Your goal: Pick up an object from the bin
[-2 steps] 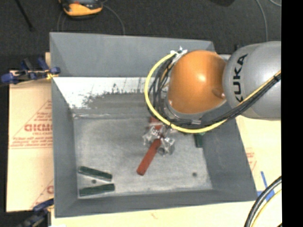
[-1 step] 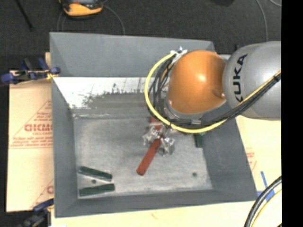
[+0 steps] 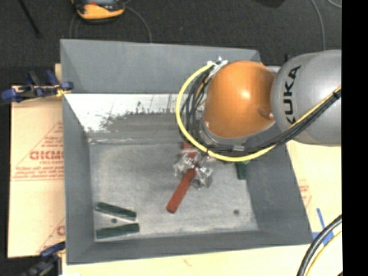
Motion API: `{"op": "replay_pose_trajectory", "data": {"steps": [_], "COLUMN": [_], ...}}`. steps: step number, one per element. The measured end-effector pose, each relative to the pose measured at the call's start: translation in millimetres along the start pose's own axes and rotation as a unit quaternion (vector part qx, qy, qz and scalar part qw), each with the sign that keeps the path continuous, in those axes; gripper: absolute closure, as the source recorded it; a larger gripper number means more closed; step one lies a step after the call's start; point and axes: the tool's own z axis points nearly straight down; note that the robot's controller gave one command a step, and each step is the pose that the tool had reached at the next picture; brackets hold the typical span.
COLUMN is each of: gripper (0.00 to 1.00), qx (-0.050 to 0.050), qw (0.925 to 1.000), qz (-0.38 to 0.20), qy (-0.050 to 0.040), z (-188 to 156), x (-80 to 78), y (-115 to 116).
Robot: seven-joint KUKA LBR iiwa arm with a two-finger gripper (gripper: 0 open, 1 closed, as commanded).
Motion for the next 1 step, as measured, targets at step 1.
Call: {"op": "replay_pose_trajectory", "data": {"steps": [1], "gripper": [1.0], "qx": [0.0], "qw": [0.9936], "qz": [-0.113], "qy": [-0.0002], "z": [-19.6], "x": [-36.3], "y": [17.1]}}
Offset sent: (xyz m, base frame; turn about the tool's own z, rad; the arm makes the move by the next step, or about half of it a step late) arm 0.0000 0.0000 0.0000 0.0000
